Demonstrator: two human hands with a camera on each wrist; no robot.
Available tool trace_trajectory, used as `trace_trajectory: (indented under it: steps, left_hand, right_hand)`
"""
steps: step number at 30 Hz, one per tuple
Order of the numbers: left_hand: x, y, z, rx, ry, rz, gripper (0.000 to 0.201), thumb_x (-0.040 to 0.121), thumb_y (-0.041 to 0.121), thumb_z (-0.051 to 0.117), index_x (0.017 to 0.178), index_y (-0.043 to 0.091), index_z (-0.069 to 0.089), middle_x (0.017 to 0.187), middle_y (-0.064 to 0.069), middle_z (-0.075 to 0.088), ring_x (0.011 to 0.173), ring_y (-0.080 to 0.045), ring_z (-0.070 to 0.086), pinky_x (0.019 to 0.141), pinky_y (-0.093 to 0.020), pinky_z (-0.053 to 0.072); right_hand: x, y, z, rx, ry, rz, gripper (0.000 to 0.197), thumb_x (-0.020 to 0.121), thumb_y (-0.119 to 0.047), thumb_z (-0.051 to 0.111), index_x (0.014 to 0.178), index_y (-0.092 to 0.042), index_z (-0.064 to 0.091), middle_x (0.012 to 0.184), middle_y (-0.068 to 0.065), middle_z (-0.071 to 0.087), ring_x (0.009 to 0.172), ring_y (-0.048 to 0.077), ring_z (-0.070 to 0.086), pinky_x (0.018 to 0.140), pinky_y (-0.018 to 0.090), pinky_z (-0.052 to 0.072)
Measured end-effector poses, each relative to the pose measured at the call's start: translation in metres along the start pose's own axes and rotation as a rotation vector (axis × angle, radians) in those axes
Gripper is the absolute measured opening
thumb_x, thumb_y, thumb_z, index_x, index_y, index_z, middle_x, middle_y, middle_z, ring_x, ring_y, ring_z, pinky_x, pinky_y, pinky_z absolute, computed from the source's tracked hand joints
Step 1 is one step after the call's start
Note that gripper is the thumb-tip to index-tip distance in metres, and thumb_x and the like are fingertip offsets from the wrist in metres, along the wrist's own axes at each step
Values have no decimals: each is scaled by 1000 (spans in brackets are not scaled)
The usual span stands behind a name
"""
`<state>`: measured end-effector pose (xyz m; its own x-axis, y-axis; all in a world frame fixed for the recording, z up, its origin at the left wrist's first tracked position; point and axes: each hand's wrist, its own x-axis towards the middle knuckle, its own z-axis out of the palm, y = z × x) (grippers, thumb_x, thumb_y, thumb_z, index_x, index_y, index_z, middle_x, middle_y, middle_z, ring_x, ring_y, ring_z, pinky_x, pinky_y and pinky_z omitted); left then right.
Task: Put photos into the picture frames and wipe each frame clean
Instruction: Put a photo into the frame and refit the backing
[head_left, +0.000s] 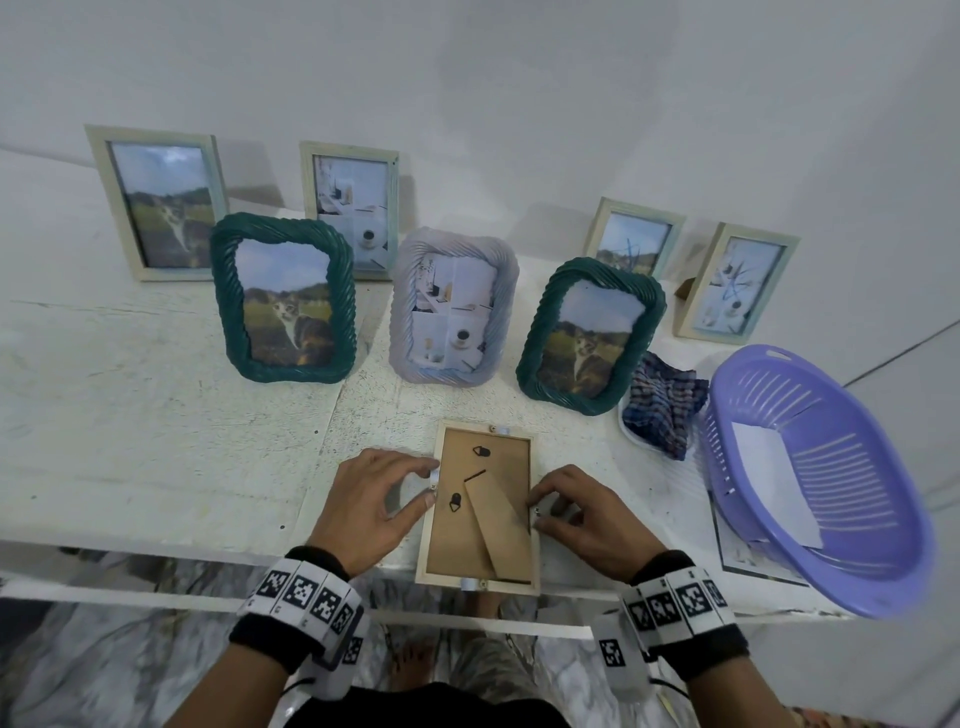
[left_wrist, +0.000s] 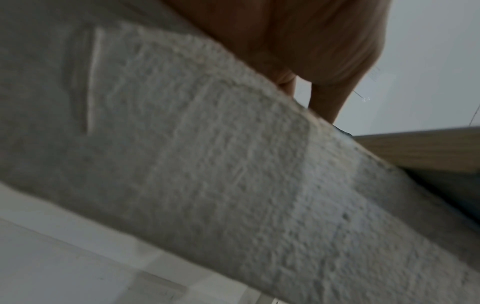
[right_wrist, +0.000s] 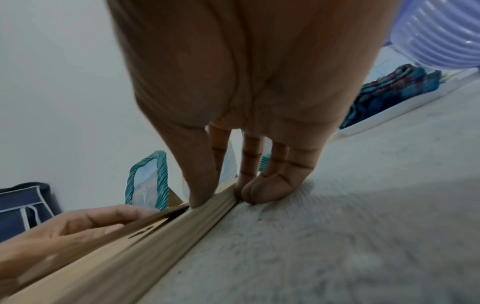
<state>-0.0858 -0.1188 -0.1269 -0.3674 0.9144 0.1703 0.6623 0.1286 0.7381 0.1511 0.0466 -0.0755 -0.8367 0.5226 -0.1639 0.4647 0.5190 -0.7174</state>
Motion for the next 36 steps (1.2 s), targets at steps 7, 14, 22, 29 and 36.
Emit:
trace_trajectory:
  steps: [7, 14, 22, 29, 36]
  left_hand:
    - [-2, 1, 1, -6, 11, 6, 31, 85, 53, 52, 111, 38, 61, 109, 27, 61, 109, -4, 50, 94, -36, 36]
    - [-3, -2, 4, -20, 37, 31, 30, 86, 51, 54, 110, 39, 66, 111, 24, 62, 109, -6, 51, 94, -44, 41]
    - [0, -4, 3, 22, -19, 109, 25, 91, 47, 49, 106, 48, 69, 105, 22, 56, 103, -8, 51, 88, -46, 42]
    - [-1, -1, 2, 26, -7, 66, 30, 90, 51, 47, 115, 46, 63, 108, 23, 56, 108, -2, 47, 90, -35, 36]
    - [-1, -4, 4, 43, -4, 49, 34, 89, 54, 47, 120, 45, 60, 111, 25, 56, 110, -1, 45, 92, -34, 35]
  right_hand:
    - [14, -5, 2, -70, 36, 30, 19, 82, -29, 73, 82, -17, 58, 87, -10, 51, 68, 4, 47, 64, 17, 41]
    - [9, -2, 12, -69, 136, 16, 22, 83, -27, 71, 76, -21, 52, 82, -10, 50, 66, 6, 47, 61, 17, 38]
    - [9, -4, 14, -60, 161, 11, 19, 83, -25, 71, 78, -18, 55, 82, -11, 50, 70, 4, 47, 62, 12, 37]
    - [12, -9, 10, -110, 136, 37, 19, 83, -28, 71, 79, -22, 54, 84, -11, 52, 67, 5, 49, 63, 19, 41]
    - [34, -26, 3, -297, 245, 29, 29, 88, -30, 60, 115, -19, 57, 103, -1, 55, 92, 18, 53, 78, 29, 46]
